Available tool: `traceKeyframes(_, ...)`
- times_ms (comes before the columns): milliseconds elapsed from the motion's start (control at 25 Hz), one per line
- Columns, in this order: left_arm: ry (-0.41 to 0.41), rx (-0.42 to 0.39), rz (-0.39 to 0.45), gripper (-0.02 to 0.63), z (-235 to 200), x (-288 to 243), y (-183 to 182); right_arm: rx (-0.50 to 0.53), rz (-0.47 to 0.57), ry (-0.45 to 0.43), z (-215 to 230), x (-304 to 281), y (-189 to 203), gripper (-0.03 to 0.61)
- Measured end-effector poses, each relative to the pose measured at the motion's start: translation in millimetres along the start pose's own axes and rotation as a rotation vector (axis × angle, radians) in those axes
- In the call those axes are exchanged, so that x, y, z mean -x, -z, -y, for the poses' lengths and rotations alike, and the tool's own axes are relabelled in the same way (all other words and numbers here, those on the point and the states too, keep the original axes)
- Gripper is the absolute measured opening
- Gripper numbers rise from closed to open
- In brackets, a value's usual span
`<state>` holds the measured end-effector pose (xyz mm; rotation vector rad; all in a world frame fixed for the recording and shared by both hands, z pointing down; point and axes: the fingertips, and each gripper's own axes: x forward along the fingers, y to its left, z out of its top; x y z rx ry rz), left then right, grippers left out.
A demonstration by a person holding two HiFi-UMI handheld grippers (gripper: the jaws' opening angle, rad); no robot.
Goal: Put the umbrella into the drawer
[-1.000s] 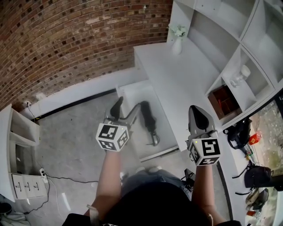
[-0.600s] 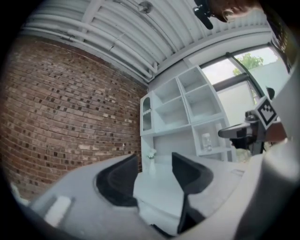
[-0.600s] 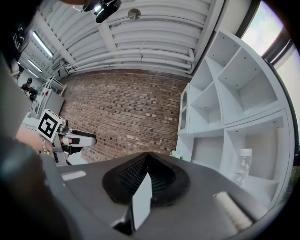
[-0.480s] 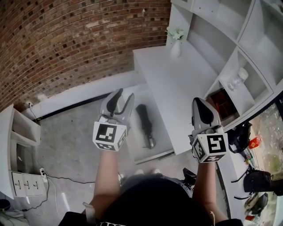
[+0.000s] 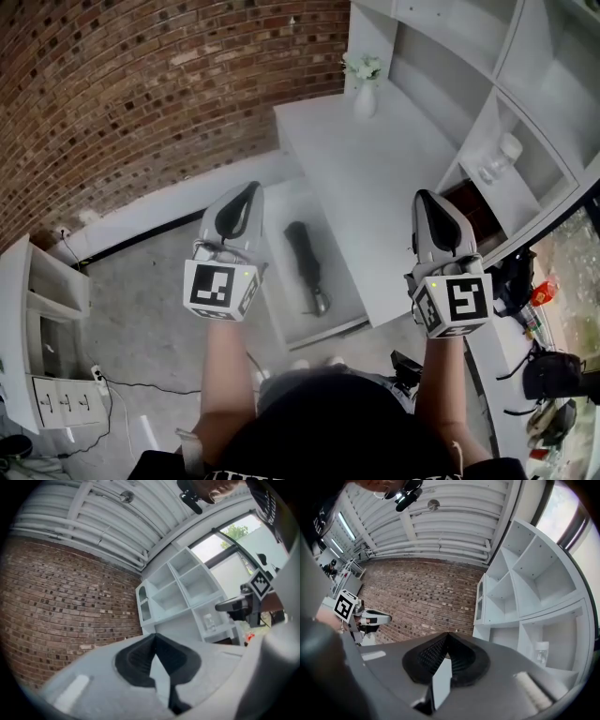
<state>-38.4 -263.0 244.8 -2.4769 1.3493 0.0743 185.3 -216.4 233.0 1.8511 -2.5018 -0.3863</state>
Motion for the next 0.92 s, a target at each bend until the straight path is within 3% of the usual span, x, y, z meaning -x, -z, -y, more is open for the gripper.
traceKeyframes(360, -0.045, -0.045, 0.003, -0.003, -7.1, -0.3, -13.6, 0.037, 0.003, 0.013, 1.6, 6.9, -3.0, 0.005)
traceKeyframes(720, -0.106, -0.048, -0.061, -0.003, -13.2, 2.9, -3.2, 0.046, 0.003, 0.022, 4.5, 18.9, -3.9, 0.005)
traceKeyframes(920, -0.103, -0.078, -0.045, -0.006, -8.1, 3.2, -6.6, 0.044, 0.004, 0.025, 8.3, 23.8, -2.9, 0.005)
